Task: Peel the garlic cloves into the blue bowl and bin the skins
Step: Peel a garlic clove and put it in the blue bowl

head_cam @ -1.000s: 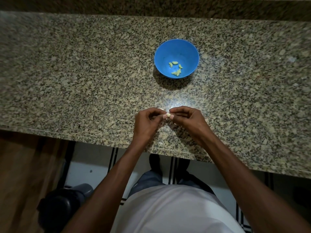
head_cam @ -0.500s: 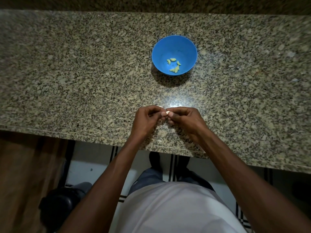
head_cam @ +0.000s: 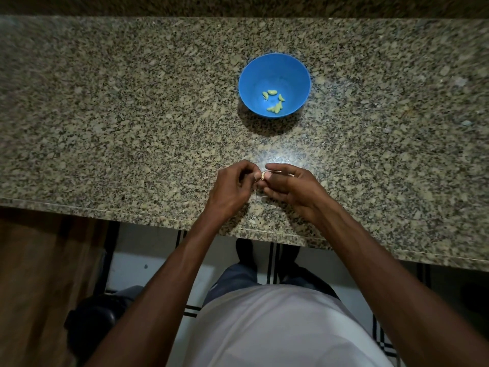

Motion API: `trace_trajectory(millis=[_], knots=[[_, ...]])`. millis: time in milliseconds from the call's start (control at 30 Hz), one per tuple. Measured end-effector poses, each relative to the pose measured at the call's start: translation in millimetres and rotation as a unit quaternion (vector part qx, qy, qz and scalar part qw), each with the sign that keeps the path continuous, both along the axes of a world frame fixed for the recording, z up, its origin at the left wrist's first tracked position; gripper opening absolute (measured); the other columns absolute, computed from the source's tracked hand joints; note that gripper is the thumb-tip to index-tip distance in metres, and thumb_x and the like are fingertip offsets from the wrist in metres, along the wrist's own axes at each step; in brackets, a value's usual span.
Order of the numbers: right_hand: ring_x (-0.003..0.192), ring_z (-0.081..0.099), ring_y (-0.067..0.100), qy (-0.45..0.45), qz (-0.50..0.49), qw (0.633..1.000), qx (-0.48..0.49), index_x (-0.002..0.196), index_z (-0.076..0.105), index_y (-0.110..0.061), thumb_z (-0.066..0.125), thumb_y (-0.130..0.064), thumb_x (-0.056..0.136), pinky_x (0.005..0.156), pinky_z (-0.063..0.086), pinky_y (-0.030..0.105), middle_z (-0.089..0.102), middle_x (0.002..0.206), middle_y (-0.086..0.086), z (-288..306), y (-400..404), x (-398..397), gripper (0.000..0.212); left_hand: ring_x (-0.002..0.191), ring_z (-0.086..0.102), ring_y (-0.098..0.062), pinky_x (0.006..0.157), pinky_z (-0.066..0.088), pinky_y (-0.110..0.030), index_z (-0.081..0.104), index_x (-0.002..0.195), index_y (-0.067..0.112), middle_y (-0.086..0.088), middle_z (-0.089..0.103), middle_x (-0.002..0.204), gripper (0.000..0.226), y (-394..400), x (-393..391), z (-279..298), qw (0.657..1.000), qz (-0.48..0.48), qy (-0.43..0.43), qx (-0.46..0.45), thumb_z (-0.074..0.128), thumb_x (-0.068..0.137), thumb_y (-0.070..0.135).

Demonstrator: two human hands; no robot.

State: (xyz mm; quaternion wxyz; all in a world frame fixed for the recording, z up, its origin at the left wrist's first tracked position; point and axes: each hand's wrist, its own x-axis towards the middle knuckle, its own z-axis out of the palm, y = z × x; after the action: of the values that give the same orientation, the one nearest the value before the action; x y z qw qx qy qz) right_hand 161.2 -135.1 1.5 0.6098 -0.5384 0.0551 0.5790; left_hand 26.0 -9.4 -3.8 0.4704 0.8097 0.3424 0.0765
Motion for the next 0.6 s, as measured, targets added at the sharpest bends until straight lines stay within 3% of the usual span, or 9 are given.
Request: trace_trajectory(millis=[133,233,367,500,600], knots=[[0.096,0.078,0.027,0.021,-0.041,0.999,-0.005,0.113,0.071,-0.001,0.077,0.001,0.090,0.080,0.064,0.031,0.078,0.108,0.021,-3,0,-2,0.023,0.070,0.062,-0.006,0.059,0.048,-0.019,0.067,0.103,0.013,0.004,0.069,0.085,0.009,-4,4,2,0.999,-0.022,-0.013,0.019,0.060,0.105,0.020],[0.101,0.078,0.027,-0.021,-0.020,1.000,-0.005,0.116,0.073,0.000,0.078,-0.001,0.090,0.085,0.063,0.031,0.078,0.109,0.020,-4,-4,-1,0.026,0.075,0.059,-0.009,0.063,0.048,-0.024,0.061,0.104,0.015,0.003,0.064,0.091,0.010,-7,3,-3,0.998,-0.051,-0.006,0.043,0.055,0.107,0.023],[0.099,0.077,0.024,-0.055,0.001,0.998,-0.004,0.118,0.076,-0.003,0.078,-0.004,0.091,0.085,0.062,0.029,0.078,0.109,0.020,-3,-6,3,0.026,0.081,0.050,-0.004,0.069,0.039,-0.020,0.054,0.104,0.016,0.004,0.054,0.095,0.007,-12,5,-6,0.995,-0.064,-0.005,0.078,0.051,0.108,0.020],[0.090,0.074,0.021,-0.065,0.034,0.997,-0.002,0.117,0.077,-0.002,0.074,0.000,0.094,0.084,0.063,0.028,0.078,0.106,0.020,2,-8,6,0.023,0.082,0.050,-0.008,0.068,0.036,-0.015,0.051,0.103,0.019,0.002,0.053,0.096,0.005,-17,13,-4,0.996,-0.021,-0.012,0.091,0.049,0.107,0.018],[0.093,0.072,0.023,-0.047,0.047,0.998,0.000,0.117,0.078,-0.005,0.073,-0.001,0.095,0.085,0.063,0.028,0.076,0.104,0.020,-1,-16,4,0.023,0.083,0.056,-0.012,0.067,0.039,-0.011,0.057,0.104,0.013,-0.001,0.060,0.097,0.006,-7,20,-2,0.995,0.031,-0.017,0.095,0.054,0.106,0.018]])
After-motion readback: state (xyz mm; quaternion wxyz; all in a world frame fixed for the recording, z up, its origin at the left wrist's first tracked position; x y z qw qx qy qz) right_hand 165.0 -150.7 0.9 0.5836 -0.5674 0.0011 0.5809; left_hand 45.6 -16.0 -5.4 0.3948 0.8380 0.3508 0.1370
